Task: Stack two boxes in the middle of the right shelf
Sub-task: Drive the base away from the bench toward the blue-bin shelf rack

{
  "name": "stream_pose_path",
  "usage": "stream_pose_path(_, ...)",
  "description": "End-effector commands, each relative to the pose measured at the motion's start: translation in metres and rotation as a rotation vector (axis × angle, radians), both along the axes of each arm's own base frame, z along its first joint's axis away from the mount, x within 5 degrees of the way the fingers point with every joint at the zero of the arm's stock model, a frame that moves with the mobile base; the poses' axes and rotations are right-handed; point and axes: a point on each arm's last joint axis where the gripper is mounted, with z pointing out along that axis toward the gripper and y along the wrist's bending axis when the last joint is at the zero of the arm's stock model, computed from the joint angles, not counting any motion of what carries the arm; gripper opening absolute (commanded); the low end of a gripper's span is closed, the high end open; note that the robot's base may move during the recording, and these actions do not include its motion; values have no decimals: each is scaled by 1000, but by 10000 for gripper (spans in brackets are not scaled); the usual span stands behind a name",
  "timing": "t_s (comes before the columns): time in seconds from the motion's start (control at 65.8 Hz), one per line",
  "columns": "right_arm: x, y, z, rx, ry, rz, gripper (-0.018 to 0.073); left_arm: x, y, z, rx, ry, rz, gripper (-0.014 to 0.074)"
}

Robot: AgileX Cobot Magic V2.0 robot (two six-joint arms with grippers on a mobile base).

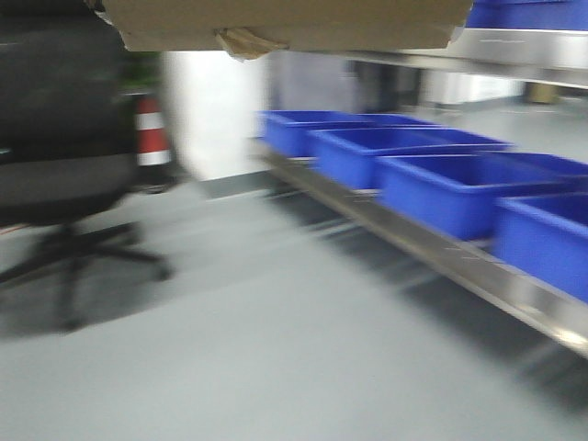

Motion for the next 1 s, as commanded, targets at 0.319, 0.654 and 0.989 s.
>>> stream_pose_path(0.319,-3,-1,14,3,-89,22,-163,-5,-1,15,-44,-76,-30,-111)
stream_pose_path(0.654,-3,-1,14,3,-89,22,-163,-5,-1,15,-44,-76,-30,-111)
stream_pose_path(0.989,-3,-1,14,3,-89,22,-163,-5,-1,15,-44,-76,-30,-111)
